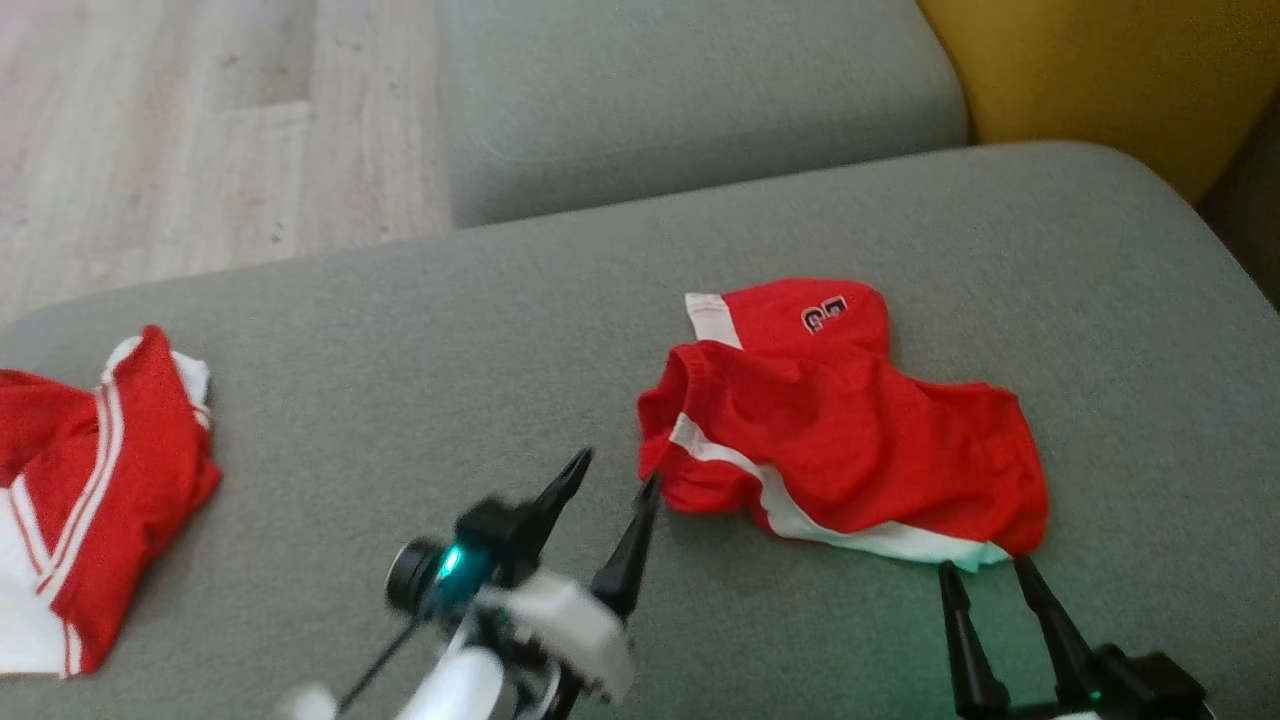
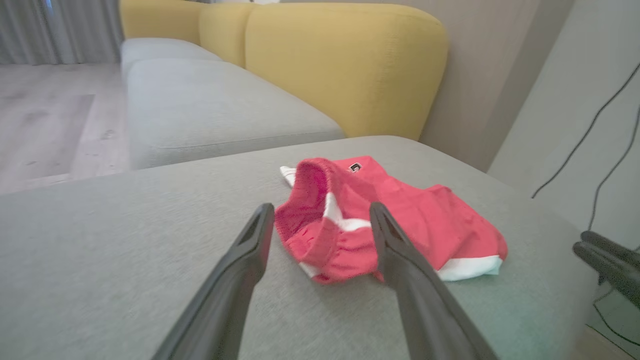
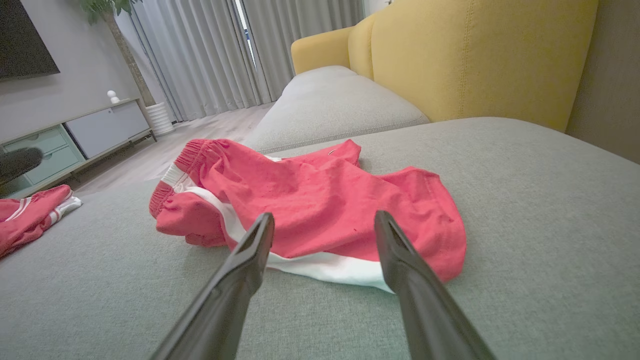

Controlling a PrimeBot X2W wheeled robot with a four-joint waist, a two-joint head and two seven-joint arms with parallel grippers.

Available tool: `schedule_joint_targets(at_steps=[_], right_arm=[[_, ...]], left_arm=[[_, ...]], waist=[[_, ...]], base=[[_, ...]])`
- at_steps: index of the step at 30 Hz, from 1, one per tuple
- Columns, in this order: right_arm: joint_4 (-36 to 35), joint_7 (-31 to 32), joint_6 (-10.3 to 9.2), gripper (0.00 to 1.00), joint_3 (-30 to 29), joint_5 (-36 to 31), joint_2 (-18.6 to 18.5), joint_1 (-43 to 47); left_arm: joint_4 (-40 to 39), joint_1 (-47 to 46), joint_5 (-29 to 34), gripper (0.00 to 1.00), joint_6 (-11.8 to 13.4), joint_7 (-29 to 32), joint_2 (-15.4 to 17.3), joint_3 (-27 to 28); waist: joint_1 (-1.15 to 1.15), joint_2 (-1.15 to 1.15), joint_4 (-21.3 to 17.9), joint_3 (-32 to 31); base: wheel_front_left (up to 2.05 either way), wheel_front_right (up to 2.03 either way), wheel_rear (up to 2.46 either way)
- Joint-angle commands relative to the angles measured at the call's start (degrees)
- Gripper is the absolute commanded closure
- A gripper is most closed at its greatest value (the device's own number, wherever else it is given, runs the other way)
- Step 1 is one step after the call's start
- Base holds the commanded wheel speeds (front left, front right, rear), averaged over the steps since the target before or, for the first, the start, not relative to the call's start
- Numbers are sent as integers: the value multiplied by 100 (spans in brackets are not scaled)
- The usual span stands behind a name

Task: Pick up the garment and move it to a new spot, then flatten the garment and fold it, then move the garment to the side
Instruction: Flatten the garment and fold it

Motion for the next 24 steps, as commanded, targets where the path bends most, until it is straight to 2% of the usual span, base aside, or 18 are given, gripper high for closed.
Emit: schedule_joint_targets(at_steps=[1, 8, 12, 21, 23, 24], right_arm=[[-189, -23, -4, 0, 180, -72, -50, -323], [-184, -23, -4, 0, 283, -167, -50, -467], [-179, -23, -4, 0, 295, -178, -50, -534], [-153, -23, -4, 0, 330, -187, -50, -597], [-144, -23, -4, 0, 342, -187, -50, -610], [-136, -23, -4, 0, 353, -187, -50, -616]], left_arm=[[-158, -411, -76, 0, -22, 125, -41, 87], [387, -1307, -283, 0, 230, 923, -41, -275], [761, -1566, -311, 0, 279, 1048, -42, -359], [1358, -1907, -478, 0, 234, 928, -42, -435], [1434, -1953, -604, 0, 111, 931, -42, -490], [1475, -1981, -638, 4, 77, 925, -42, -512]], waist=[[-1, 0, -143, 155], [-1, 0, -407, 455], [-1, 0, -494, 559], [-1, 0, -532, 625], [-1, 0, -530, 628], [-1, 0, -529, 627]], base=[[0, 0, 0], [0, 0, 0], [0, 0, 0], [0, 0, 0], [0, 0, 0], [0, 0, 0]])
